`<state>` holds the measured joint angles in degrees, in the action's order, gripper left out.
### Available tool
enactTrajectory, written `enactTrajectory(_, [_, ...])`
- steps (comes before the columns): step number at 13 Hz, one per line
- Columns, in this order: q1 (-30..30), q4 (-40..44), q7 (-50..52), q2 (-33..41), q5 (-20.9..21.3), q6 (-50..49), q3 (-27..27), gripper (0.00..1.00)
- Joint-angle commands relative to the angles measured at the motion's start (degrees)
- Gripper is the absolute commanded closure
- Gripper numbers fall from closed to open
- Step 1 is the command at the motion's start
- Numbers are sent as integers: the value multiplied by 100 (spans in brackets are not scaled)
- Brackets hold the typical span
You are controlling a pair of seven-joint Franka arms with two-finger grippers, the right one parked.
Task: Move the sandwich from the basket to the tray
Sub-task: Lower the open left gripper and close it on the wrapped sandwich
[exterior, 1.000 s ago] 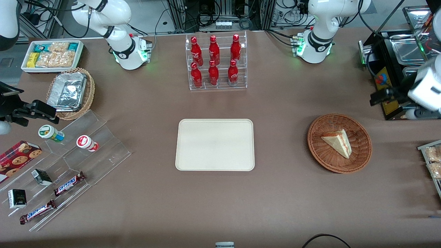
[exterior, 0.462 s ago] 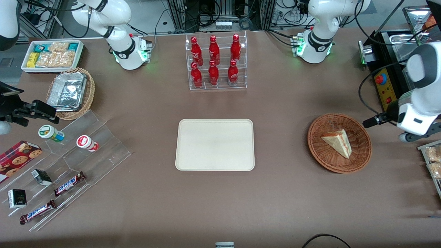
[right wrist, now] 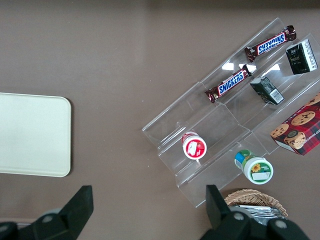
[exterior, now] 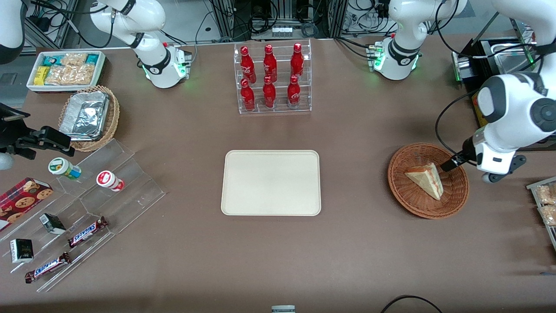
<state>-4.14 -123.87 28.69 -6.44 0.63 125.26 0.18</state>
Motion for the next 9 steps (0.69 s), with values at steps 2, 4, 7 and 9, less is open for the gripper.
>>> enactTrajectory(2, [28,-67,768,-498,-54,550,-36,1])
enactTrajectory(4, [10,3,954,-586,-229,605,-45,1])
enactTrajectory(7, [63,223,946,-718,-661,613,-53,1])
enactTrajectory(9, [72,162,911,-797,-643,779,-53,1])
